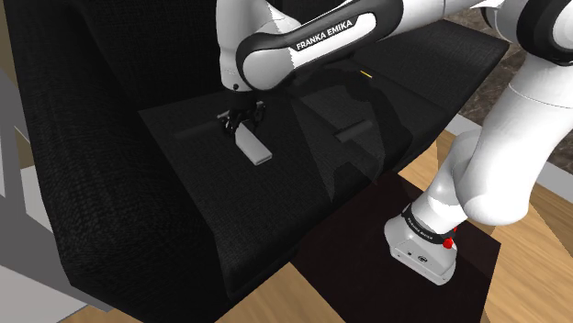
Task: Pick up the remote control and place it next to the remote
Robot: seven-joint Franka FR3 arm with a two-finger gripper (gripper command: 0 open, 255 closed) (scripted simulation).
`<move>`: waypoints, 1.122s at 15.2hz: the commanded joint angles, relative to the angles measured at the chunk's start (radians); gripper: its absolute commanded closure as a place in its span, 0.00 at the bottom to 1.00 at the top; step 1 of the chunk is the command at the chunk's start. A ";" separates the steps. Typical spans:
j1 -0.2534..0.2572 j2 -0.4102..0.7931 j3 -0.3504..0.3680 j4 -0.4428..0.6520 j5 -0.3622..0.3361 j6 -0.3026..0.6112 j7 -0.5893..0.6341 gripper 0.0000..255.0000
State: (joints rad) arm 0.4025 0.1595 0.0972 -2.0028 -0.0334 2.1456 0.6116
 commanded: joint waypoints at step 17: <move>0.002 0.040 -0.001 -0.037 -0.007 0.078 0.007 0.00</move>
State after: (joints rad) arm 0.4045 0.1998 0.0965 -2.0399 -0.0400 2.2236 0.6184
